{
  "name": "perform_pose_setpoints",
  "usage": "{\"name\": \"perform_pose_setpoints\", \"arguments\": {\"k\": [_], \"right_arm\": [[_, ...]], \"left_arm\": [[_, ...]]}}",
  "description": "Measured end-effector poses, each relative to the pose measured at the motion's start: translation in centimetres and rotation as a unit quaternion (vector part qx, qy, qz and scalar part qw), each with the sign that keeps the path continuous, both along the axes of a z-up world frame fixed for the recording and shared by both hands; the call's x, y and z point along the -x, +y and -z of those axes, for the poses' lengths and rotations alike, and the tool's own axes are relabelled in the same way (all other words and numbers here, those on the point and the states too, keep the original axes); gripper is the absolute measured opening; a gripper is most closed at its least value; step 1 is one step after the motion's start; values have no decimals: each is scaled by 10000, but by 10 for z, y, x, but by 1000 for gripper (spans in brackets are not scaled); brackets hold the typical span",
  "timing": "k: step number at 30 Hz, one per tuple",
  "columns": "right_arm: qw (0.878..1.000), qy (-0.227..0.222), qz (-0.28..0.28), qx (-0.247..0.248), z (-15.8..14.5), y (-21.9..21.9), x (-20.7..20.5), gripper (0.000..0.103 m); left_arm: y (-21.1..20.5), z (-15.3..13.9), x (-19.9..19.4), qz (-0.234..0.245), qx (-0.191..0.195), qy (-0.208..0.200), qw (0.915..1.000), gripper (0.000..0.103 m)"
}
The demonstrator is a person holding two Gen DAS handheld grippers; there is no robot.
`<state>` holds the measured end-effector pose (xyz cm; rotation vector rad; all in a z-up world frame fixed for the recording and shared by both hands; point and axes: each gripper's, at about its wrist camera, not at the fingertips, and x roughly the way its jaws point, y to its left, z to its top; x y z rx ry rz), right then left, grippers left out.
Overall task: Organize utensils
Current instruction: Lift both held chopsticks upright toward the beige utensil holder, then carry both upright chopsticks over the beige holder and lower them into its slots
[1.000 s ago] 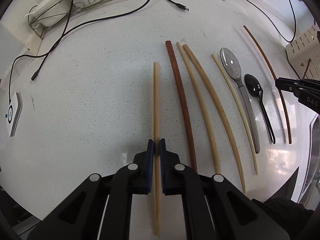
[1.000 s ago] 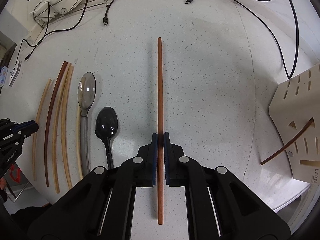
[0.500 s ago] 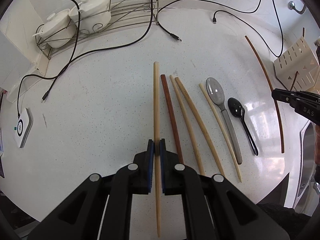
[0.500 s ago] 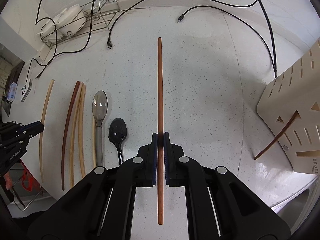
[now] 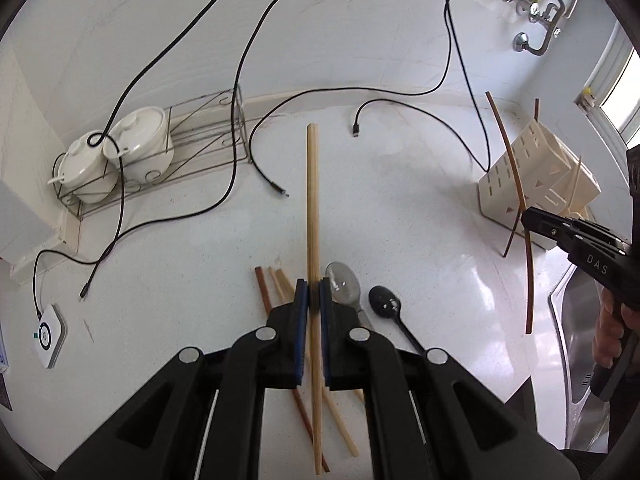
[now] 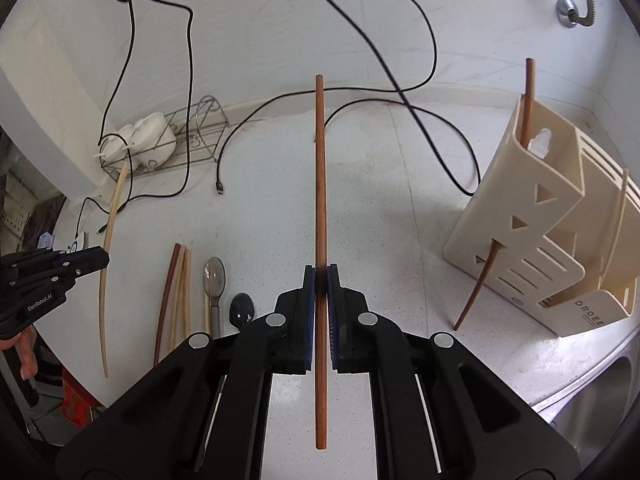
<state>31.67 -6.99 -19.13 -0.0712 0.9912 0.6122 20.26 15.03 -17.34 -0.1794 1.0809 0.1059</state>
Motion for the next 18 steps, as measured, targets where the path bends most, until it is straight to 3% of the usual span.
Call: {"name": "perform_pose_setpoints", "arguments": {"k": [10, 18], "right_arm": [[9930, -634, 822, -569, -35, -63, 1, 5], [9726, -1379, 1627, -926, -61, -124, 1, 5]], "left_arm": [[-47, -59, -41, 630, 36, -1147, 9914, 6], [-101, -94, -68, 1183, 49, -2051, 9715, 6]]}}
